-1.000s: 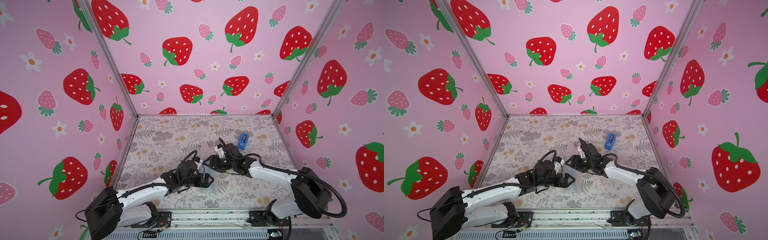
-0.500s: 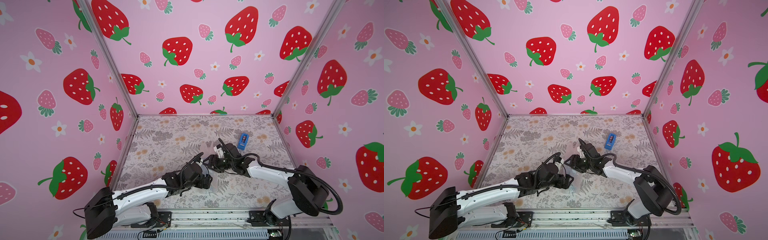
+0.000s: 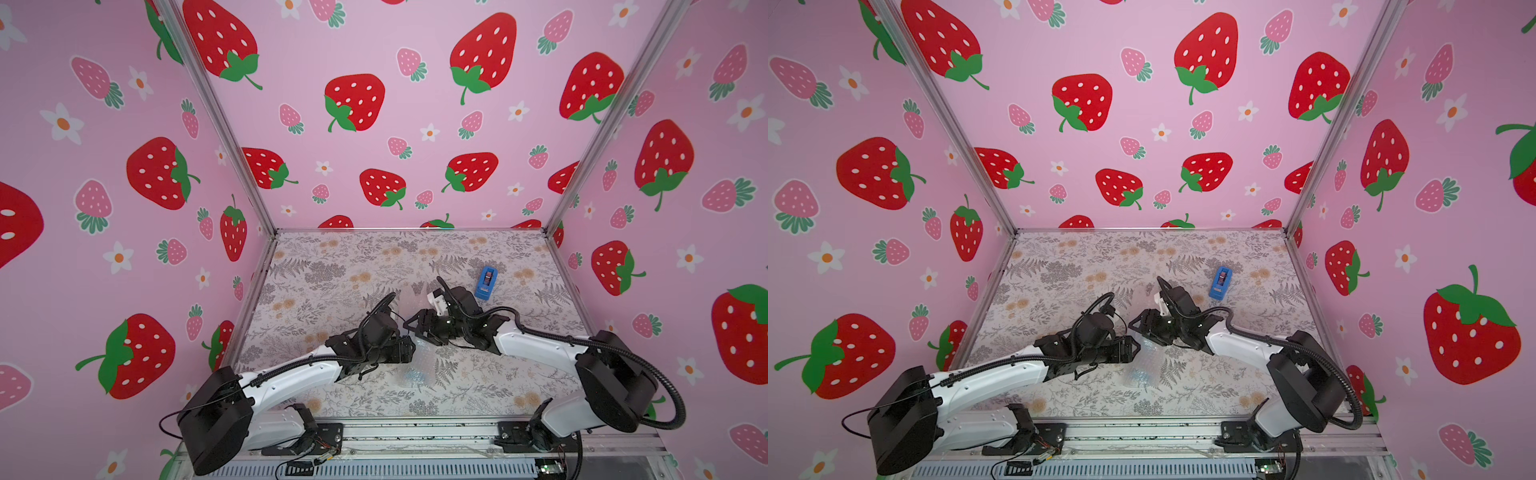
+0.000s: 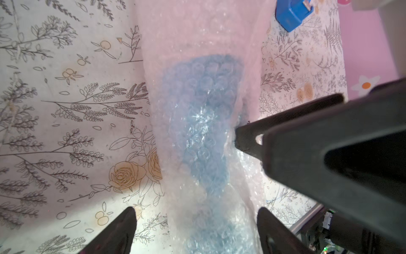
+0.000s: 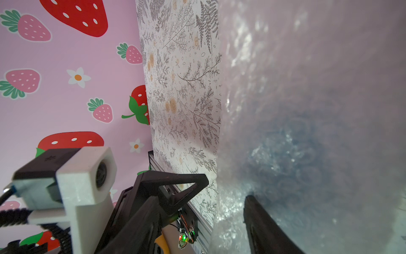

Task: Wrap wine glasses in bubble wrap
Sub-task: Wrap the wine glass in bubble wrap.

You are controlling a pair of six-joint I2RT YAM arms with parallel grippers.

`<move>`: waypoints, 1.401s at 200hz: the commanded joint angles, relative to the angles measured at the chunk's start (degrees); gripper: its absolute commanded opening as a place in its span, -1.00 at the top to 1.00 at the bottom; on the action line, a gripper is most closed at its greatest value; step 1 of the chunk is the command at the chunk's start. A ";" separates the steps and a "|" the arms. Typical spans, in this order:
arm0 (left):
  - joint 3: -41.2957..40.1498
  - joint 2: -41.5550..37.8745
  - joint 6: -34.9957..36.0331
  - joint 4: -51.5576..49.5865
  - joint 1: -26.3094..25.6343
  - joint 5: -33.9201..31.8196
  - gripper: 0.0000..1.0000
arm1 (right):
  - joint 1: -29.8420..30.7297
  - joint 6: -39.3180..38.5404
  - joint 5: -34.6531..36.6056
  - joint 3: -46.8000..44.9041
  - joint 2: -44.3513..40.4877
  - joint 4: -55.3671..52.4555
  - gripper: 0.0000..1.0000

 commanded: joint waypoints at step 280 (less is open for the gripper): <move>-12.80 5.09 3.38 29.05 11.67 24.18 -0.99 | -3.82 -14.81 -1.40 14.47 11.17 -14.54 -0.24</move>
